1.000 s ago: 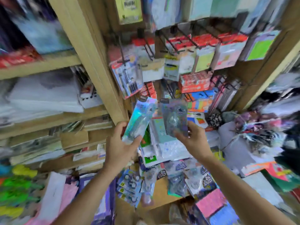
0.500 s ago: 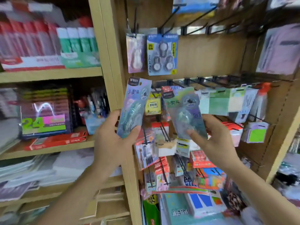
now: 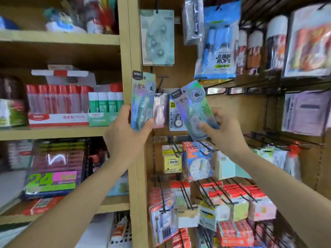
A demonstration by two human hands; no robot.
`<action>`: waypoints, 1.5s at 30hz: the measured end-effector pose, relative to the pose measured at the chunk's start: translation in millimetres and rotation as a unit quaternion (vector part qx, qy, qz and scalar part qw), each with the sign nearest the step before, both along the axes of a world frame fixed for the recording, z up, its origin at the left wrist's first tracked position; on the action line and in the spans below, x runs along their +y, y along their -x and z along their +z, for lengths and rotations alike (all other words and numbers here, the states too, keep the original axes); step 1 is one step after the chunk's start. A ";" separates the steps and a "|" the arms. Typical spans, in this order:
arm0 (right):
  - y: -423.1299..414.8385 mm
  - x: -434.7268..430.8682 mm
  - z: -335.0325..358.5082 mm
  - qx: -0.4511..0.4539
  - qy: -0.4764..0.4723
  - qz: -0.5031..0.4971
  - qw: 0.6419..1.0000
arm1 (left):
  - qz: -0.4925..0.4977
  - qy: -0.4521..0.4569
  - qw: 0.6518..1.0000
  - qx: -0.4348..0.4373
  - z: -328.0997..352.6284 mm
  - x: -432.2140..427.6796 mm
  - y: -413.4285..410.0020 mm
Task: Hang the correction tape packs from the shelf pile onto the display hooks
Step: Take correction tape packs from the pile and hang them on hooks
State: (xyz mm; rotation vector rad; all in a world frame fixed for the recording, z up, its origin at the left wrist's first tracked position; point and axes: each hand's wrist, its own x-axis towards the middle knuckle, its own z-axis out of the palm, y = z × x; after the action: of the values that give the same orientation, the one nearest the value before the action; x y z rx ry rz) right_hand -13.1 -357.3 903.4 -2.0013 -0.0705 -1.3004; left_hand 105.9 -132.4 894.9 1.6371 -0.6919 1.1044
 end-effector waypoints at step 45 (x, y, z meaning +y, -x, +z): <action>-133.3 -13.7 41.3 0.078 -0.088 -0.030 0.993 | -0.041 0.123 0.980 -0.149 6.6 -33.5 -71.4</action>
State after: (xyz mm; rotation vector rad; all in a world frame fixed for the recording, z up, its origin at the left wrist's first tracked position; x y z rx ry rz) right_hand 120.3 -371.0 944.6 -1.9578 0.1742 -1.1413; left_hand 177.3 -165.9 901.5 1.2367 -0.7728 1.3334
